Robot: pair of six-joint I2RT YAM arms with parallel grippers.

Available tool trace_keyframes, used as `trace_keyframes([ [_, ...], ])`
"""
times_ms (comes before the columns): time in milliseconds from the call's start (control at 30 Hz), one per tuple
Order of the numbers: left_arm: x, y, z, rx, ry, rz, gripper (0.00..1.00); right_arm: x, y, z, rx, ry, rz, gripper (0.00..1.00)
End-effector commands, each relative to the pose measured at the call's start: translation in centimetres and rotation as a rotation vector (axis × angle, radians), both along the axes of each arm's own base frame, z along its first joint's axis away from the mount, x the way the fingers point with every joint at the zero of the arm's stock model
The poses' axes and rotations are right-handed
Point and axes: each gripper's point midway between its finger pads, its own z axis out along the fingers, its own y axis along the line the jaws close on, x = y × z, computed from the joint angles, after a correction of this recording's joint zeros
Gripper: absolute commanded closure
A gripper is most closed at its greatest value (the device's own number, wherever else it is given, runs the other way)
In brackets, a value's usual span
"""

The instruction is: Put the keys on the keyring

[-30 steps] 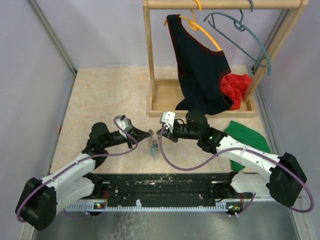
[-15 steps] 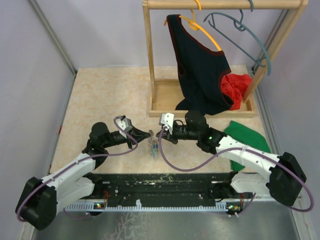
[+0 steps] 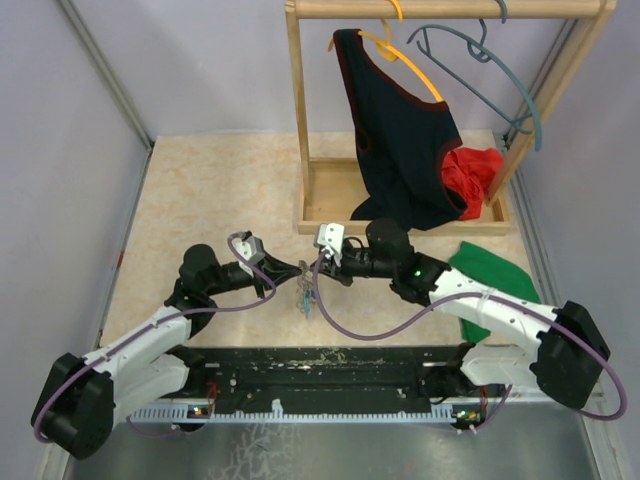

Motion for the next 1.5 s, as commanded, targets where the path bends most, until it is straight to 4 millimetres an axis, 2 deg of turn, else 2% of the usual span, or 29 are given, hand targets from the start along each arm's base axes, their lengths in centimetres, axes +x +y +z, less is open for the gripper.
trace_keyframes([
  [0,-0.08,-0.31,1.64,-0.031,-0.054,-0.024,0.99,0.55,1.02,2.77,0.049,-0.042,0.0,1.0],
  [1267,-0.14,-0.35,1.56,-0.033,-0.051,-0.029,0.99,0.19,1.44,3.15,0.061,-0.013,0.009,1.0],
  [1467,-0.08,-0.22,1.75,-0.038,-0.057,-0.016,0.99,0.93,0.62,2.2,0.022,-0.002,-0.059,1.0],
])
